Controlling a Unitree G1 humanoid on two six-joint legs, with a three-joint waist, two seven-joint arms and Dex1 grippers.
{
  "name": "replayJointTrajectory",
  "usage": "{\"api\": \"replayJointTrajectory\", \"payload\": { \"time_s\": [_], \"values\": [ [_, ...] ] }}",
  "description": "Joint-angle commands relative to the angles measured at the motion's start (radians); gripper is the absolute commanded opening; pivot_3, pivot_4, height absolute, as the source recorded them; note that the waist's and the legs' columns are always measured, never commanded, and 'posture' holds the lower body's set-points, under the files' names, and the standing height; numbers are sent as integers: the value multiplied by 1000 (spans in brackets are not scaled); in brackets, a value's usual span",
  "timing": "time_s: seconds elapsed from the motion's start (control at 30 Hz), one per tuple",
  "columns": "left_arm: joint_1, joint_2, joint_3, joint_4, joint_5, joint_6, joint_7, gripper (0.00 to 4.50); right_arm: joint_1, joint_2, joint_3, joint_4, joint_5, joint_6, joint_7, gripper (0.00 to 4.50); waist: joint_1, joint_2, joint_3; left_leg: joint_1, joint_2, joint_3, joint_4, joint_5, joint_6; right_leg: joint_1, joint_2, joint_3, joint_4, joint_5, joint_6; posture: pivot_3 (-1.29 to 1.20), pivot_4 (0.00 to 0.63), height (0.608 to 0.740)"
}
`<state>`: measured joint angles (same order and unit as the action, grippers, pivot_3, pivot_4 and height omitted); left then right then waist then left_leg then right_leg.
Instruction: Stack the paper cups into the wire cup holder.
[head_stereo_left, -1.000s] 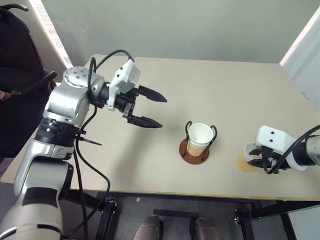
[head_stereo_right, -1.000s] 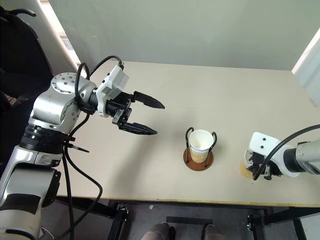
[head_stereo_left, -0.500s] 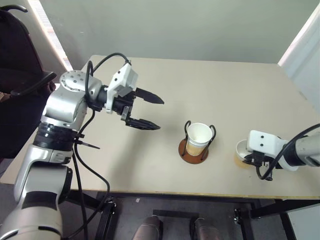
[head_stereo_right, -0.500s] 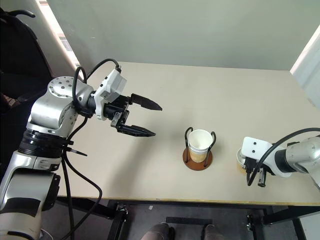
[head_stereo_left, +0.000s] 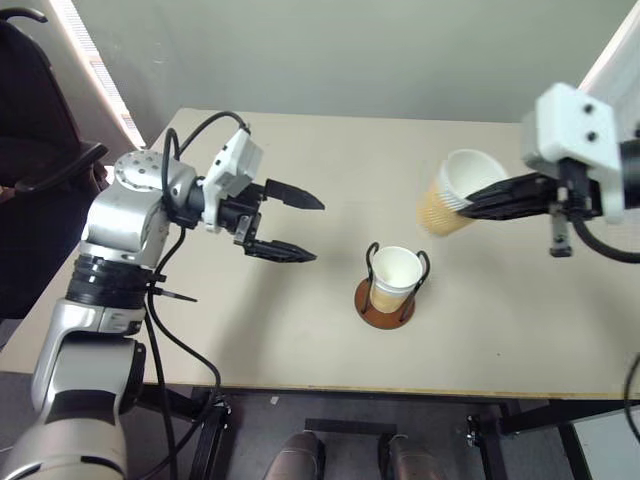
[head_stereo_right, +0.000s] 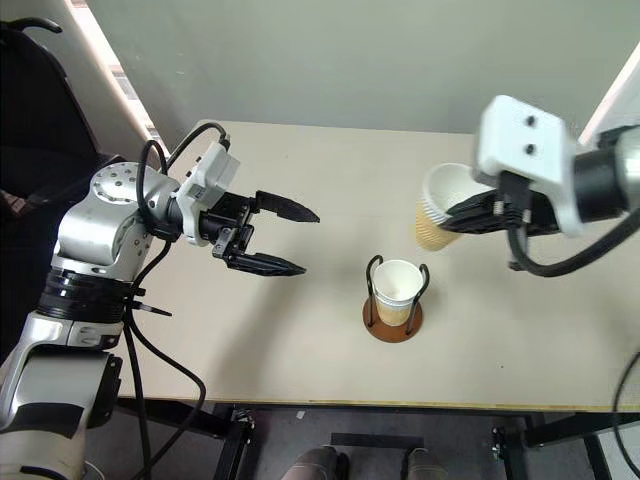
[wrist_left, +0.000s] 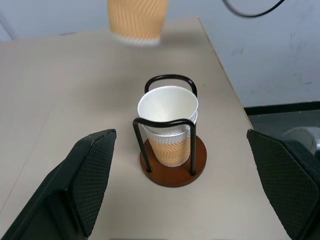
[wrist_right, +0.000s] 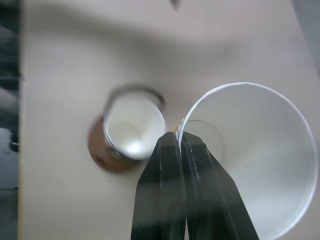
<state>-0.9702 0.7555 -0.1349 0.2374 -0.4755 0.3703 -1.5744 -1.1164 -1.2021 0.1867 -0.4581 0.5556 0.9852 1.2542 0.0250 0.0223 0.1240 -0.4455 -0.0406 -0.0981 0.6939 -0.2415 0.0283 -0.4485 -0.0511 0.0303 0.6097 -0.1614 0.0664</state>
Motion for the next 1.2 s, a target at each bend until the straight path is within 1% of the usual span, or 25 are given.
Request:
{"api": "replayJointTrajectory", "payload": {
  "time_s": [0.03, 0.2, 0.47, 0.67, 0.77, 0.8, 0.9, 1.0, 1.07, 1.17, 1.2],
  "values": [
    [-9, -5, 30, -20, -18, -15, -39, 4500, -53, 62, 62, -4, -17, 16, 9, 42, 1, 0, 0, 0, 0, 0, 0, 0, 0, 0, 0, 0, 0, 0, 0, 0, 150, 740],
    [-3, 4, 37, -40, -27, -5, -40, 4500, -28, 109, 139, 7, -68, -23, 29, 42, 2, 0, 0, -1, 0, -1, 0, 0, -1, -1, -1, -1, 0, -1, -2, 0, 150, 740],
    [4, 13, 47, -59, -35, 2, -31, 4500, 34, 115, 199, 17, -153, -104, 77, 42, 2, 0, 0, -1, 0, -1, 0, 1, -1, -1, 0, -1, 0, -2, -3, 0, 150, 740],
    [6, 12, 48, -68, -34, 4, -26, 4500, 51, 167, 237, 24, -207, -134, 83, 42, 0, 0, 0, 0, 0, -1, 0, 1, -2, -1, 0, -1, 2, -1, -4, 0, 150, 740],
    [5, 9, 44, -71, -31, 3, -22, 4500, 25, 239, 256, 41, -228, -123, 58, 649, -2, 0, 0, 1, 0, -1, 0, 1, -2, 0, 0, -1, 2, -1, -4, 0, 150, 740],
    [5, 8, 43, -72, -31, 3, -21, 4500, 17, 256, 255, 47, -233, -120, 54, 935, -3, 0, 0, 1, 0, -1, 0, 1, -2, 0, 0, -1, 2, -1, -4, 0, 150, 740],
    [8, 10, 44, -77, -31, 7, -19, 4500, -23, 289, 222, 82, -231, -100, 46, 2021, -2, 0, 0, 0, 0, -1, 0, 2, -2, -1, 0, -1, 2, -1, -5, 0, 150, 740],
    [10, 13, 46, -81, -31, 9, -14, 4500, -62, 278, 175, 124, -226, -86, 42, 3089, -1, 0, 0, 0, 0, -1, -1, 1, -2, -1, 0, -1, 1, -3, -8, 0, 150, 740],
    [11, 14, 51, -84, -31, 14, -4, 4500, -83, 258, 100, 153, -193, -49, 35, 3726, 0, 0, 0, -1, 0, -1, -1, 1, -2, -1, 0, -1, 0, -4, -10, 0, 150, 740],
    [12, 28, 63, -77, -31, 20, 3, 4500, -97, 238, -14, 179, -131, 41, 12, 3726, 1, 0, 0, -1, 0, -1, -1, 1, -2, -1, 0, -1, 0, -4, -10, 0, 150, 740],
    [13, 36, 66, -73, -25, 20, 8, 4500, -82, 215, -57, 187, -115, 66, 6, 3726, 1, 0, 0, -1, 0, -1, -2, 1, -3, -1, 0, -1, 0, -4, -10, 0, 150, 740]
  ]
}}
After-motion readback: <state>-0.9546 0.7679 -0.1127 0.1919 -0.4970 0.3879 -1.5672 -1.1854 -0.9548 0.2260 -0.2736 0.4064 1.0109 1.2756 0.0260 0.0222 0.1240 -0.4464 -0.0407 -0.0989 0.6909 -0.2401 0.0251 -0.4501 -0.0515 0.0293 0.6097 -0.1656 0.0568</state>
